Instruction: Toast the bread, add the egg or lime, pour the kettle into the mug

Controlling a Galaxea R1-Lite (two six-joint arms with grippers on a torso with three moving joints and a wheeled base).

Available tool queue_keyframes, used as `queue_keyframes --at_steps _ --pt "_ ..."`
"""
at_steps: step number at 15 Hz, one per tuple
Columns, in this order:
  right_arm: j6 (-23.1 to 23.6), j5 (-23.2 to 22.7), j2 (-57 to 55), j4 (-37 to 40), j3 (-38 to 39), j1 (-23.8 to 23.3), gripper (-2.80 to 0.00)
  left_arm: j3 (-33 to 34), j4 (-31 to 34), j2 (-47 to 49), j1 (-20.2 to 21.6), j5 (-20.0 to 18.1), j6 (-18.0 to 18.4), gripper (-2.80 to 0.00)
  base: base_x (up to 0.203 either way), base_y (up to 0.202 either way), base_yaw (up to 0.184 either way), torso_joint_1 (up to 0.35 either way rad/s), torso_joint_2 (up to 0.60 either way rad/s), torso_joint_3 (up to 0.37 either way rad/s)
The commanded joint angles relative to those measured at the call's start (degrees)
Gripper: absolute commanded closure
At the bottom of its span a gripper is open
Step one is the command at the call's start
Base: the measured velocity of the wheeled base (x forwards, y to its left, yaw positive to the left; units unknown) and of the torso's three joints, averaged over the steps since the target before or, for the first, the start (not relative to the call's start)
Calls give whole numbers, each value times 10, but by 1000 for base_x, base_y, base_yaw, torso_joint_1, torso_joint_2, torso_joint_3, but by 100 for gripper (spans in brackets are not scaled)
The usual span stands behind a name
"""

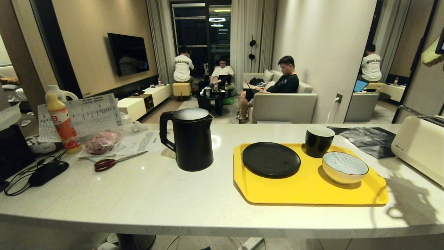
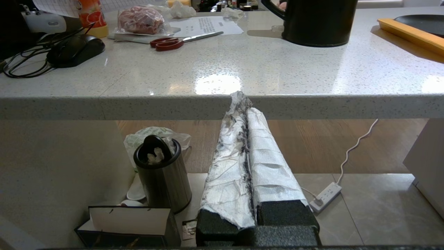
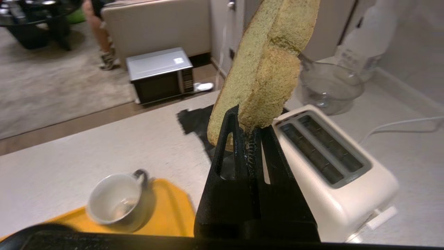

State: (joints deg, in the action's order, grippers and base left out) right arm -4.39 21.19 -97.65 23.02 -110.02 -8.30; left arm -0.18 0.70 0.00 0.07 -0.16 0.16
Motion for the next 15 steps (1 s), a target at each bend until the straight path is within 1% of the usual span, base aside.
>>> queue_keyframes --at_steps 1,4,6,12,15 --pt "6 1 -41 1 -28 -29 0 0 0 -2 0 0 0 0 0 0 0 0 0 0" --pt "6 -4 -49 -33 -28 -49 0 0 0 -2 0 0 0 0 0 0 0 0 0 0" --pt "17 -9 -47 -57 -28 -53 0 0 0 -2 0 0 0 0 0 0 0 0 0 0" --pt "24 -37 -10 -56 -23 -78 0 0 0 -2 0 0 0 0 0 0 0 0 0 0" --pt "31 -48 10 -47 -19 -79 0 0 0 -2 0 0 0 0 0 0 0 0 0 0"
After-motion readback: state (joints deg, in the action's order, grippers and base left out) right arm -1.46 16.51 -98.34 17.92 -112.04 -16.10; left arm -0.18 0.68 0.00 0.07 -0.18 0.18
